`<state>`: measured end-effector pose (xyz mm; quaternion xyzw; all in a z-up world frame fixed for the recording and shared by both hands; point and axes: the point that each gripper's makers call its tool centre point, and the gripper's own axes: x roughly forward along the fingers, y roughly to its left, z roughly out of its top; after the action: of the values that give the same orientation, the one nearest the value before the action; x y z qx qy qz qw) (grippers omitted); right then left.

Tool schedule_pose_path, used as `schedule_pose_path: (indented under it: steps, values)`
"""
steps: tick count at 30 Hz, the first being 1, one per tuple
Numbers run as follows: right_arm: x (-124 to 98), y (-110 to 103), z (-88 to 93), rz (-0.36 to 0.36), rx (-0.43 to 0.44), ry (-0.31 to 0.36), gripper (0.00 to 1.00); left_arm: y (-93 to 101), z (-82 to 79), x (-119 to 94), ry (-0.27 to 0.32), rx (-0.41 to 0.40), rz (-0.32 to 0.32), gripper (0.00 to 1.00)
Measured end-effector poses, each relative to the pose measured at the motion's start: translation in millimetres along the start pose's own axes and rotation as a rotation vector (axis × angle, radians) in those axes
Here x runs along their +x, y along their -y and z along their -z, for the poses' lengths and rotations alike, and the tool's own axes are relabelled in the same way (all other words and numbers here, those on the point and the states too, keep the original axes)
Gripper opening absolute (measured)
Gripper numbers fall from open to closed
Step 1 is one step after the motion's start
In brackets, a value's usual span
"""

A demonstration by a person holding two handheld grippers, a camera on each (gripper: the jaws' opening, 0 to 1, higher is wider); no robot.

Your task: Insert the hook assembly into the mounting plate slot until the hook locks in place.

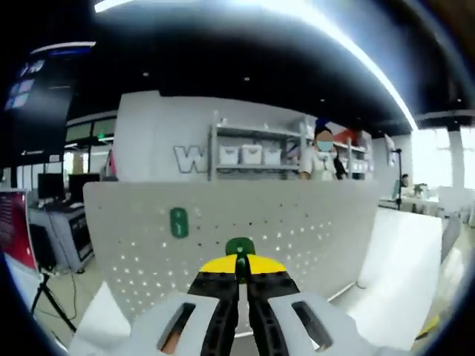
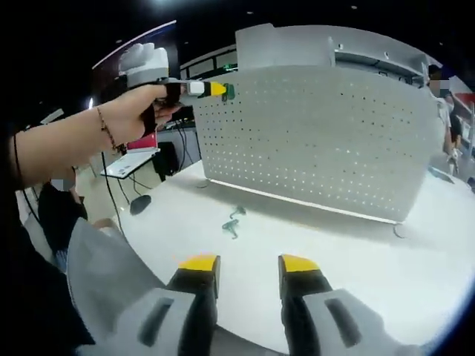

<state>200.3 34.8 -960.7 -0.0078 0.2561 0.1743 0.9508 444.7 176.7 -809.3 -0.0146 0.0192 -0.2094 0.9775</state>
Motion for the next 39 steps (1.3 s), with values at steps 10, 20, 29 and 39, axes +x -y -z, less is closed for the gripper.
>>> schedule_pose_path:
  steps: [10, 20, 29, 39]
  values:
    - [-1.2, 12.6, 12.2, 0.015, 0.030, -0.022, 0.28, -15.6, -22.3, 23.9, 0.088, 0.072, -0.071, 0.01]
    - [6.7, 22.2, 5.5, 0.013, 0.047, -0.008, 0.26, -15.3, -34.2, 40.6, 0.193, 0.097, -0.082, 0.01]
    - [13.2, 32.1, 6.3, 0.023, 0.071, -0.013, 0.26, -18.5, -22.3, 61.1, 0.208, 0.129, -0.095, 0.01]
    - [17.7, 32.7, 9.8, 0.031, 0.081, -0.030, 0.26, -20.2, -16.3, 70.3, 0.206, 0.148, -0.097, 0.02]
